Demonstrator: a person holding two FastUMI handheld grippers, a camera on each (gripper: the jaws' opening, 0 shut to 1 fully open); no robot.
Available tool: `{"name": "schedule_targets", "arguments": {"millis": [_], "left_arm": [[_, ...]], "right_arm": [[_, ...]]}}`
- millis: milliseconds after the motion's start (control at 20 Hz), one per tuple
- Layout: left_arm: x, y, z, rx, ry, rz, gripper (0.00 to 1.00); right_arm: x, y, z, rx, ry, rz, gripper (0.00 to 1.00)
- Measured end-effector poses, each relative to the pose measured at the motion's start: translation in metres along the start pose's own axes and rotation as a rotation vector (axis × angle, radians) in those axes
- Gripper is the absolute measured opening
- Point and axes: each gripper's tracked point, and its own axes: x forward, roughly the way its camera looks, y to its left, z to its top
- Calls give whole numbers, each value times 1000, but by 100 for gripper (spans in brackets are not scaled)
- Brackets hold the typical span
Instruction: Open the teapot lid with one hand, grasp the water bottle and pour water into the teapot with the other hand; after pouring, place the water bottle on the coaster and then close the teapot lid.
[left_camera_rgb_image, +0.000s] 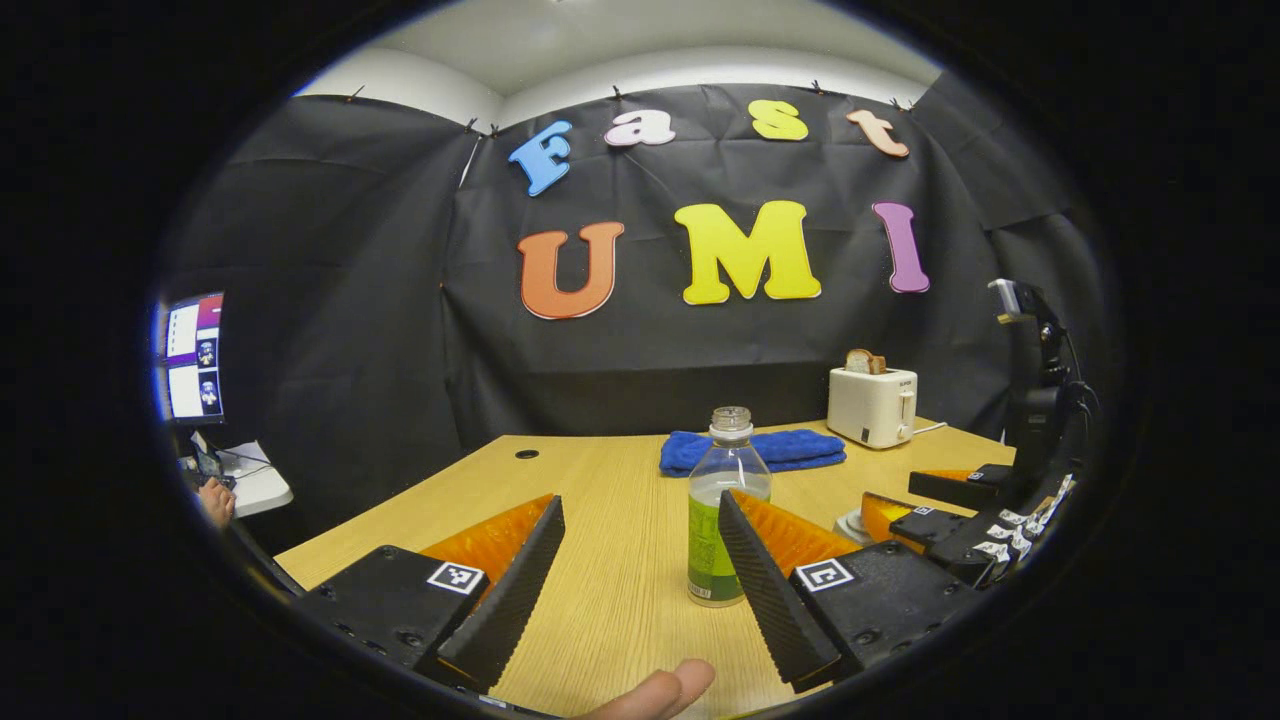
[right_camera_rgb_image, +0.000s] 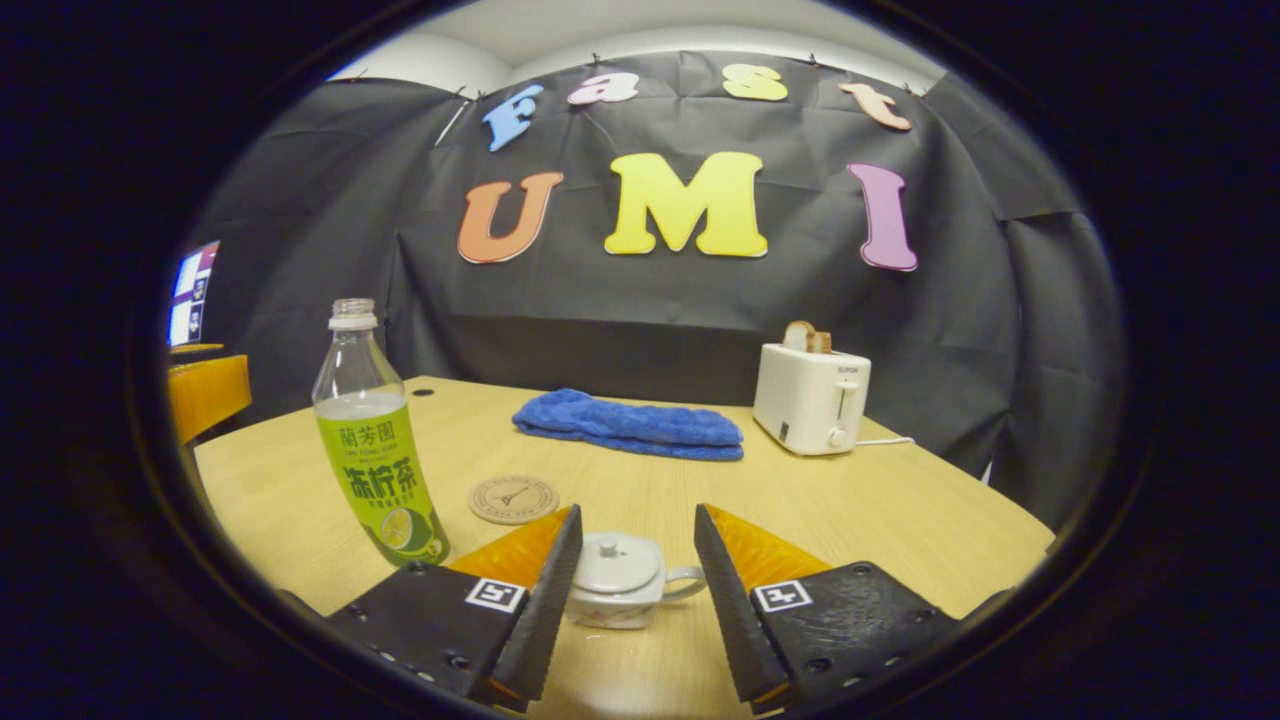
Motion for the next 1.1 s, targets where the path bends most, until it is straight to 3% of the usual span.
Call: {"name": "schedule_targets", "arguments": {"millis": [50, 150, 200, 250, 350, 700, 750, 900, 1100], "left_arm": [[1, -1, -3, -4, 9, -2, 97], [2, 0, -5, -5, 12, -2, 97], [2, -1, -5, -4, 11, -4, 97], [2, -3, -5, -4, 13, -7, 97], [3, -3, -8, -4, 18, -10, 97], [4, -1, -11, -32, 31, -4, 97], [4, -1, -11, -34, 32, -3, 97], [4, -1, -11, -41, 30, -2, 97], [6, -8, -16, -74, 34, -40, 97]], "right_arm": [[3, -1, -3, 10, 7, -5, 67], [9, 9, -9, 17, 21, 21, 49], [9, 10, -4, -12, 7, 22, 34], [11, 15, -5, -35, 5, 38, 34], [10, 17, -9, -89, -1, 41, 6], [15, 13, -13, -38, 26, 73, 7], [13, 13, -10, -39, 31, 69, 1], [11, 15, -4, 5, 26, 77, 1], [-2, 5, 35, 39, -41, 91, 0]]}}
